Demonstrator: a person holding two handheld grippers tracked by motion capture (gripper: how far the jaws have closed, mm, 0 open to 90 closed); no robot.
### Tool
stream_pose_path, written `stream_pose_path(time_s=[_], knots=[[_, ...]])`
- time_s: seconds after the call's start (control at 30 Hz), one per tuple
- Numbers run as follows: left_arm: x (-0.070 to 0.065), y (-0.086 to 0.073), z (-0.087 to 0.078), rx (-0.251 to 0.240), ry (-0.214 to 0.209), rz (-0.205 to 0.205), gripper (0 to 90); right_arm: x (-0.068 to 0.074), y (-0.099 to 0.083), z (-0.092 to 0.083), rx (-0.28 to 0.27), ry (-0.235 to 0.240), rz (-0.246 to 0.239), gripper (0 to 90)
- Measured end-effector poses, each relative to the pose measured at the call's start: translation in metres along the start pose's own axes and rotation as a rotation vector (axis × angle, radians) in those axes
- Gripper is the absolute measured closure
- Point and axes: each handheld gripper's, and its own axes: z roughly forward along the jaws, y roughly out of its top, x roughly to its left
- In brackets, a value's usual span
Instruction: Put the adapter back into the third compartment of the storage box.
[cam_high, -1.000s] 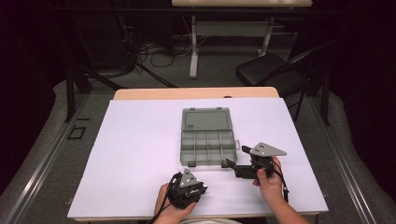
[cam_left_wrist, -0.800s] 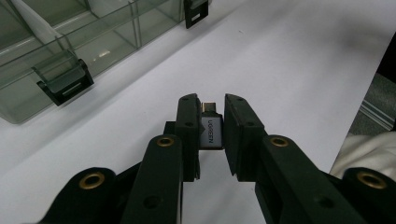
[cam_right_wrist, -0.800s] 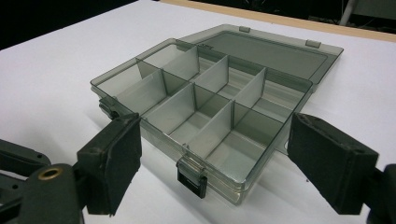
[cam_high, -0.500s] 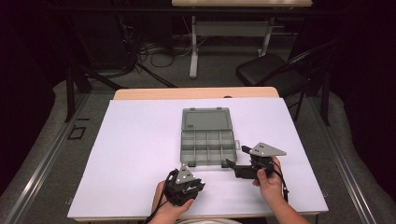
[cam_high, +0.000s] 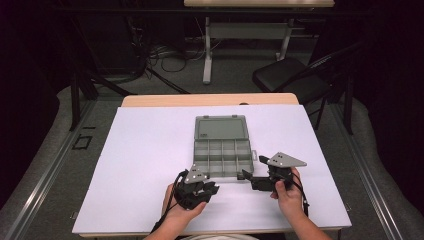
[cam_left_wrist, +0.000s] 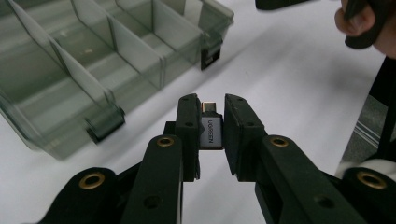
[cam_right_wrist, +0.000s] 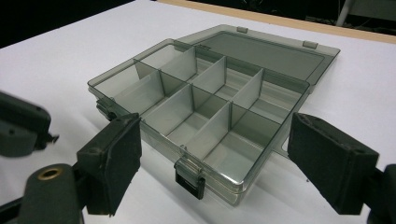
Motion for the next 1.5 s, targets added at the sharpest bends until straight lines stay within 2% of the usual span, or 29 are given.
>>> stream_pose_path(time_s=[0.47, 0.6, 0.73, 0.97, 1.13, 1.3, 1.5], knots=[[0.029, 0.057, -0.005, 0.028, 0.013, -0.013, 76.9, -0.001, -0.001, 0.001, 0.006, 0.002, 0.010, 17.5], [0.031, 0.064, -0.003, 0.026, 0.014, -0.009, 76.9, -0.001, -0.001, 0.002, 0.001, 0.002, 0.009, 17.4], [0.033, 0.072, 0.002, 0.027, -0.003, -0.021, 76.9, -0.001, -0.001, 0.003, 0.004, 0.003, 0.004, 17.4], [0.036, 0.092, 0.011, 0.047, -0.012, -0.018, 76.9, -0.001, -0.001, 0.001, 0.006, 0.001, 0.010, 17.4], [0.038, 0.106, 0.017, 0.056, 0.002, -0.007, 76.9, -0.001, -0.001, 0.001, 0.002, -0.001, 0.005, 17.4], [0.041, 0.115, 0.025, 0.077, 0.019, 0.001, 76.9, -0.004, 0.000, 0.000, -0.004, -0.007, 0.008, 17.4], [0.045, 0.121, 0.035, 0.091, 0.037, -0.008, 76.9, -0.004, -0.001, 0.001, -0.004, -0.007, 0.009, 17.4]])
